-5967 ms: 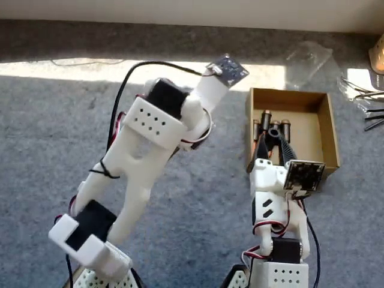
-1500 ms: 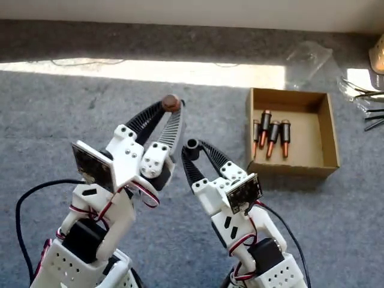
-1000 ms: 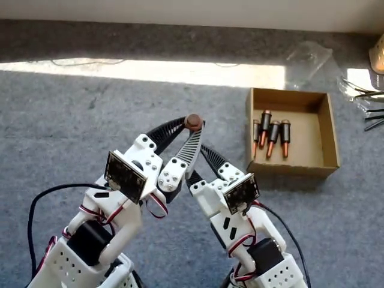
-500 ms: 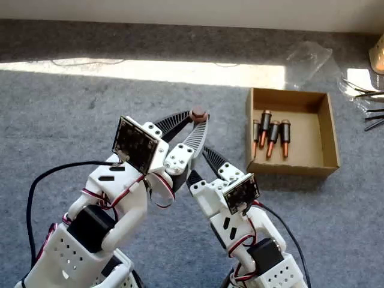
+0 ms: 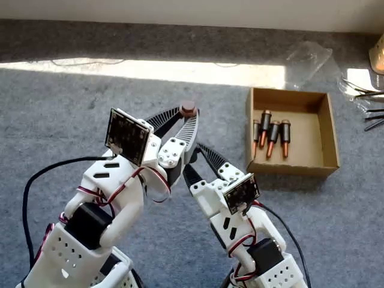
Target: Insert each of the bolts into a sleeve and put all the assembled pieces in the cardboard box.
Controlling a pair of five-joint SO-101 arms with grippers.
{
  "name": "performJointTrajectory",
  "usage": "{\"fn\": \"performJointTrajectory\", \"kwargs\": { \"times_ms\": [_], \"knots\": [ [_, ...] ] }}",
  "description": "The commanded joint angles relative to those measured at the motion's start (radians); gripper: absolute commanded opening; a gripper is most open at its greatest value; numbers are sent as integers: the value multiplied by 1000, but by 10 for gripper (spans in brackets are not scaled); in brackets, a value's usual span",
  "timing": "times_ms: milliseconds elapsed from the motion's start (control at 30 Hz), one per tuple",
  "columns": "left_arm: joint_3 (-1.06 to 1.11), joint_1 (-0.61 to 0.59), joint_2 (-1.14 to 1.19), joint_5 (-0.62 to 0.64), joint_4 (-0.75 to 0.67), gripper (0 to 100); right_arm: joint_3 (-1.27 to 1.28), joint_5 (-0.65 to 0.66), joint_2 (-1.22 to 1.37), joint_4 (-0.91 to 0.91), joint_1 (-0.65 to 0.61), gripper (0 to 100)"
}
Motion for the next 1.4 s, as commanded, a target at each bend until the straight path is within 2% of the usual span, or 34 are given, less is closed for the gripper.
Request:
{"fn": "performJointTrajectory", "kwargs": {
  "times_ms": [0, 100, 733, 1367],
  "knots": [
    [-51, -12, -1, 23, 3, 5, 97, 9, 1, 1, -10, 4],
    [-51, -21, -1, 120, 5, 5, 97, 9, 1, 1, -10, 4],
    [-50, -21, 1, 112, 38, 5, 97, 9, 1, 1, -10, 4],
    [73, -16, -5, 112, 34, 5, 97, 9, 1, 1, -8, 4]
  ]
}}
